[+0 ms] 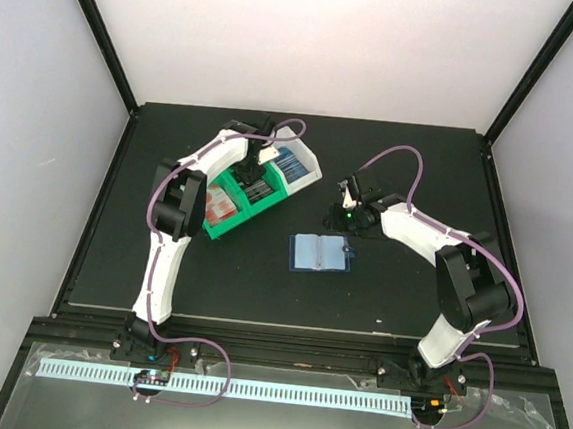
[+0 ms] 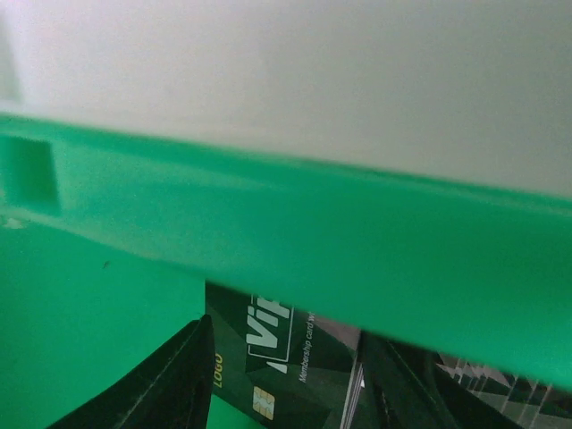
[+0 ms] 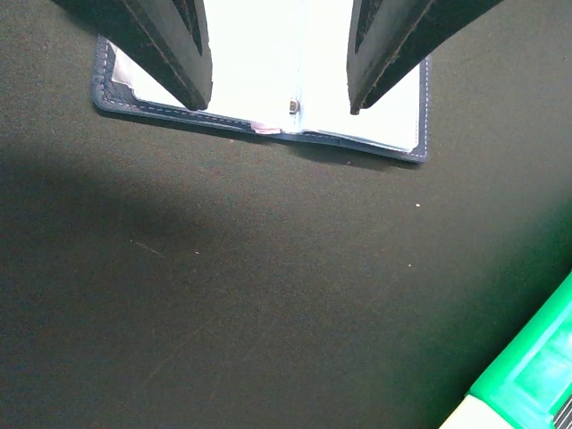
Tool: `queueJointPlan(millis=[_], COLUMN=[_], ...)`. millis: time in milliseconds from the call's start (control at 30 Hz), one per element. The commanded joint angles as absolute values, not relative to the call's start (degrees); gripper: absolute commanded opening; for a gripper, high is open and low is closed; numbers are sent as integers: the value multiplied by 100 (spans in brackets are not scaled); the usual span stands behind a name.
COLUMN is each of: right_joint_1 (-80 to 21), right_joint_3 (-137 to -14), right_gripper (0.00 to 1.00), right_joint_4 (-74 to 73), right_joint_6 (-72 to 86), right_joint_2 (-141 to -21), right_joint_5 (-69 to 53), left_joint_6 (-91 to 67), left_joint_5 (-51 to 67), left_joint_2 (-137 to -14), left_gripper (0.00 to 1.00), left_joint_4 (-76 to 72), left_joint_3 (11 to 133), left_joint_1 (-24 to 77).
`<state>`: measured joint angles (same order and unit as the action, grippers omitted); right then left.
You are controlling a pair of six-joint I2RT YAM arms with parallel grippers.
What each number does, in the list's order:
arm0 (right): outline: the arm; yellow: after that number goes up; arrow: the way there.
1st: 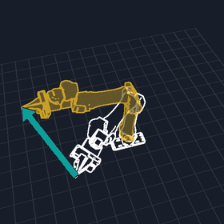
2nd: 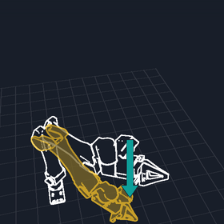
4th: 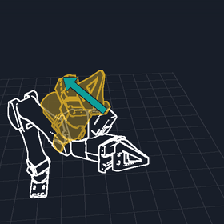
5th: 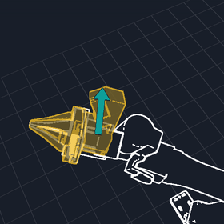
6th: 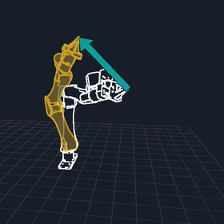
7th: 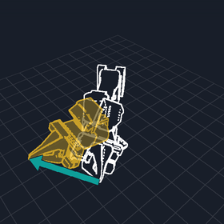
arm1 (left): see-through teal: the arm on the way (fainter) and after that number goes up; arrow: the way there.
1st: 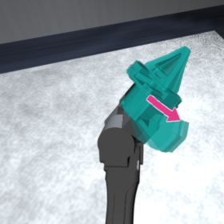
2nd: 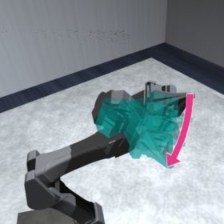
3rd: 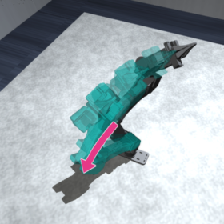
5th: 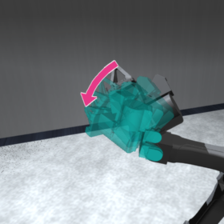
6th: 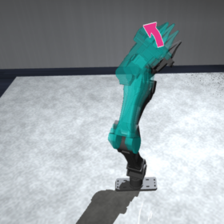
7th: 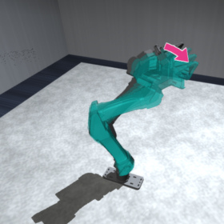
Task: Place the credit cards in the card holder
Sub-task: Pick up the credit card from the storage box.
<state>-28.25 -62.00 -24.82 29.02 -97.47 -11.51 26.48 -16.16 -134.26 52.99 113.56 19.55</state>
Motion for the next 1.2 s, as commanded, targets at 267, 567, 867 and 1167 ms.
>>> queueJointPlan(millis=[267,567,867,1167], right_joint_1=[-2812,-2813,-2813,-2817], right_joint_3=[-6222,-6233,-6232,-6215], right_gripper=[44,44,44,44], right_joint_4=[-2408,-2408,-2414,-2401], right_joint_6=[2921,2920,2919,2937], right_joint_2=[-9846,-9879,-9877,-9879], right_joint_5=[-1186,-1189,-1195,-1204], left_joint_6=[2694,2654,2459,2477], left_joint_5=[-839,-845,-517,-526], left_joint_2=[-13645,-13693,-13706,-13733], left_gripper=[31,30,33,41], left_joint_4=[6018,6063,6238,6250], left_joint_3=[12106,12172,12313,12318], left_joint_1=[1761,1670,1565,1537])
